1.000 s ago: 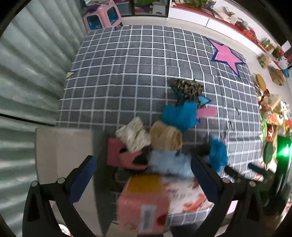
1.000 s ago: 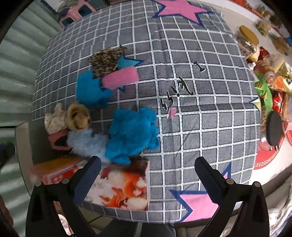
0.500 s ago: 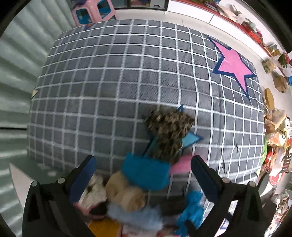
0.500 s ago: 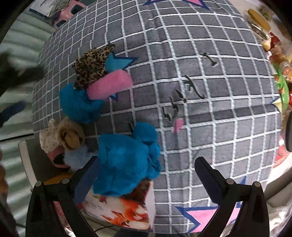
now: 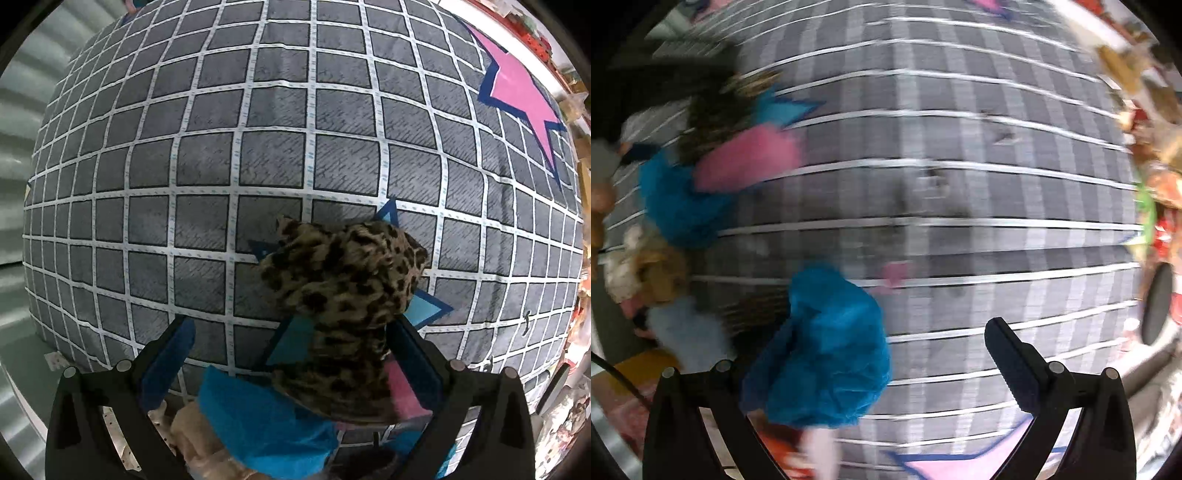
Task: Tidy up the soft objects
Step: 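Grasp the leopard-print cloth with the left tool while the right tool grasps the blue fluffy cloth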
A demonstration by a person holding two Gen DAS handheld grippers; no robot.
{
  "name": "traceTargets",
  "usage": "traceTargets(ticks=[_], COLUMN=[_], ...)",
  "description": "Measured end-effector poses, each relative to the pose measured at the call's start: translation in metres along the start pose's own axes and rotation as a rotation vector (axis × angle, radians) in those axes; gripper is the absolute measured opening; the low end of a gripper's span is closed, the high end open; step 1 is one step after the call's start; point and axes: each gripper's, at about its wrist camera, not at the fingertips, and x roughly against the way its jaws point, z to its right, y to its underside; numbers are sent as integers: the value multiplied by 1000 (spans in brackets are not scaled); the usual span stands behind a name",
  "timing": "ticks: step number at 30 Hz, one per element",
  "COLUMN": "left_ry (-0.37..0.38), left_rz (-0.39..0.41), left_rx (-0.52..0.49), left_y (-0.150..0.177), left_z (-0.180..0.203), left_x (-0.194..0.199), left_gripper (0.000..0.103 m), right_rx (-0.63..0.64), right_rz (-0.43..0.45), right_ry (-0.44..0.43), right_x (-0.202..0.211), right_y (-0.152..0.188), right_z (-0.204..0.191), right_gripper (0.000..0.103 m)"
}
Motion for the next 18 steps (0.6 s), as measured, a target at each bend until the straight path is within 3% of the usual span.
traceTargets(ticks=[4,11,14,18], left_ry=[-7,21,54,85], left_rz=[-1,-40,-34,-38], left_rx=[-14,-10,-25,-34], left_y=[-8,-12,-8,-14], left_z=[2,17,18,26], left_x=[-8,-36,-49,-51], left_gripper=[103,102,95,88], right_rx=[-125,-118,-119,-131], right_rz=[-19,1,-10,-3], right_ry=[-47,-108,-157,-174], right_x=[1,9,9,11], right_y=[1,12,20,24], right_z=[41,70,77,44], right_gripper=[103,103,103,103])
